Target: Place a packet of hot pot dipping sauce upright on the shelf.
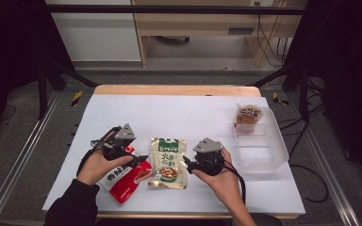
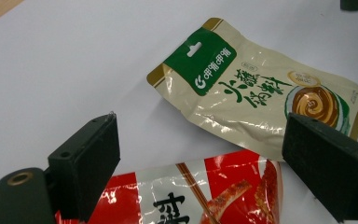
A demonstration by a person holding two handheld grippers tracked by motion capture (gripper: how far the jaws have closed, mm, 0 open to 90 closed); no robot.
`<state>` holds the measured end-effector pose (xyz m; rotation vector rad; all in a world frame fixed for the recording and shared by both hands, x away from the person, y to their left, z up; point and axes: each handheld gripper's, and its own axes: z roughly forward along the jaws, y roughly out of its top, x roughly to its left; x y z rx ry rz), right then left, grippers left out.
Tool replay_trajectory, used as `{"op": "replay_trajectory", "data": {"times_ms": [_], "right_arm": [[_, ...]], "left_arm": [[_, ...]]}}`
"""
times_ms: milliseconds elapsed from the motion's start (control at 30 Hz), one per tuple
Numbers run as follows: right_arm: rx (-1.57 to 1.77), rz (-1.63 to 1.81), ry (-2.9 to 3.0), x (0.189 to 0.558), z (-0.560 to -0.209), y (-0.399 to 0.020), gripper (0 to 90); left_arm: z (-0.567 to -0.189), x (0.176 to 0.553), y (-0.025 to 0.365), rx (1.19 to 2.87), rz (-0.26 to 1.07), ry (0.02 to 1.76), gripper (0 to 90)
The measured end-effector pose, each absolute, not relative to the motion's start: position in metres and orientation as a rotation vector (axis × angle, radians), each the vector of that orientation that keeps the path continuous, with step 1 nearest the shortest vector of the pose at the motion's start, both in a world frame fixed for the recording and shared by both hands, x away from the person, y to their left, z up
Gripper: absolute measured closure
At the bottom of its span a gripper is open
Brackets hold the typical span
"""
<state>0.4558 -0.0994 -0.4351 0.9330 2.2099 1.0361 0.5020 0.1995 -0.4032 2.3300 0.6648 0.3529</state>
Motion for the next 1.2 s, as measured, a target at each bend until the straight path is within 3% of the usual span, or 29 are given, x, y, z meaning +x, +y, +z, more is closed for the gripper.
{"op": "replay_trajectory", "data": {"times_ms": [833, 933, 1200], "right_arm": [[0.934, 0.968, 2.260, 0.459, -0.452, -0.098, 22.9], [0.934, 0.969, 2.261, 0.459, -0.452, -0.099, 22.9], [0.916, 0.981, 2.260, 0.458, -0.451, -0.100, 22.8]], "left_arm": [[-0.446, 0.557, 0.174, 2.415, 0.161, 0.659, 24.2], [-0.449, 0.557, 0.171, 2.420, 0.141, 0.667, 27.8], [-0.450, 0.554, 0.163, 2.417, 0.122, 0.684, 48.2]]}}
